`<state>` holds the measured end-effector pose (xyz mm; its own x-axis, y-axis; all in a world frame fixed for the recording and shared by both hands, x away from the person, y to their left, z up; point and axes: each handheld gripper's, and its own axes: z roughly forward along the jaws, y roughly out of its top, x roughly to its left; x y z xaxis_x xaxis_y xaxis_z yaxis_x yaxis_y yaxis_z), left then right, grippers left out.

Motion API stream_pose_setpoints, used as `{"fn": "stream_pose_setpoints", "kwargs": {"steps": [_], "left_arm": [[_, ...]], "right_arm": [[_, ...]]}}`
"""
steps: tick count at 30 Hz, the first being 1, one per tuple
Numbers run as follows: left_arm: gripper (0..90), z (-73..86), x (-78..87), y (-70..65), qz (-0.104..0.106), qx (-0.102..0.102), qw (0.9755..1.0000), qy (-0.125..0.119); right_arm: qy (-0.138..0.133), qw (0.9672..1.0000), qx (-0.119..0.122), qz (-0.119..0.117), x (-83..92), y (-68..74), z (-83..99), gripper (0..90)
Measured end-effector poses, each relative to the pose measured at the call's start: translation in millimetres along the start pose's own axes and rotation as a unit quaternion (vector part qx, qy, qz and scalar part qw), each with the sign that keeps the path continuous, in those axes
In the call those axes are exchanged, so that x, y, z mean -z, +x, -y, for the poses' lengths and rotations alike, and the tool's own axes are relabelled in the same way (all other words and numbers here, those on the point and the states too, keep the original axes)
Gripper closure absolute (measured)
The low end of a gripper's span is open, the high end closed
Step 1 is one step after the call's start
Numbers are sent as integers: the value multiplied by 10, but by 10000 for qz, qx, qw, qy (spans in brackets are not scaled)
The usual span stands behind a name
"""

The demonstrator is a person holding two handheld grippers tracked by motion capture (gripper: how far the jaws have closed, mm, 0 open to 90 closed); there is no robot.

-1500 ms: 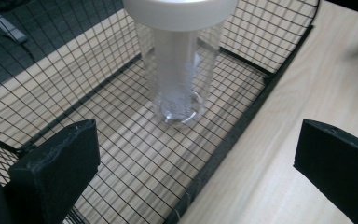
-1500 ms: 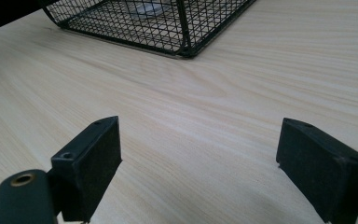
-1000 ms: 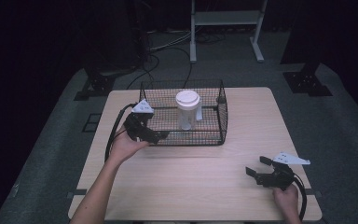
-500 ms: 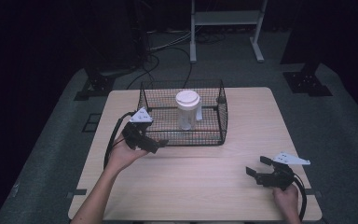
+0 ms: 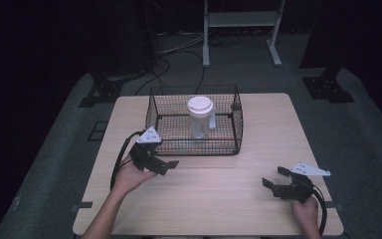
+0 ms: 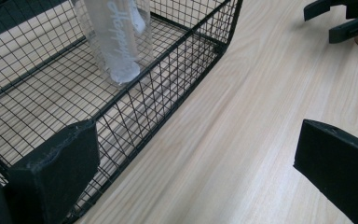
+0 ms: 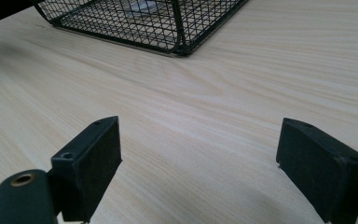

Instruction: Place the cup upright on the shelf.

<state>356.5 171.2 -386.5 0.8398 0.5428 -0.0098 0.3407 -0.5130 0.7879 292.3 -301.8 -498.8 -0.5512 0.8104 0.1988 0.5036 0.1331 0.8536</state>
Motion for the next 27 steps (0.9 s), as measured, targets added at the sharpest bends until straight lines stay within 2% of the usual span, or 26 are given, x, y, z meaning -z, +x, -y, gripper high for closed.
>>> {"fn": "stream_pose_setpoints", "kwargs": {"steps": [4, 10, 20, 27], "left_arm": [[0, 54, 23, -45, -28, -49, 10000, -27], [0, 180, 40, -74, -2, 55, 9999, -135], [0, 364, 59, -113, -107, 92, 9998, -142], [0, 488, 105, -101, -139, 241, 9992, -289]], "right_arm": [[4, 10000, 6, 16, -2, 1, 0, 129], [7, 10000, 14, 28, -3, 3, 0, 129], [0, 10000, 13, 38, -3, 2, 0, 129], [6, 10000, -18, 38, -1, -1, 0, 129]]}}
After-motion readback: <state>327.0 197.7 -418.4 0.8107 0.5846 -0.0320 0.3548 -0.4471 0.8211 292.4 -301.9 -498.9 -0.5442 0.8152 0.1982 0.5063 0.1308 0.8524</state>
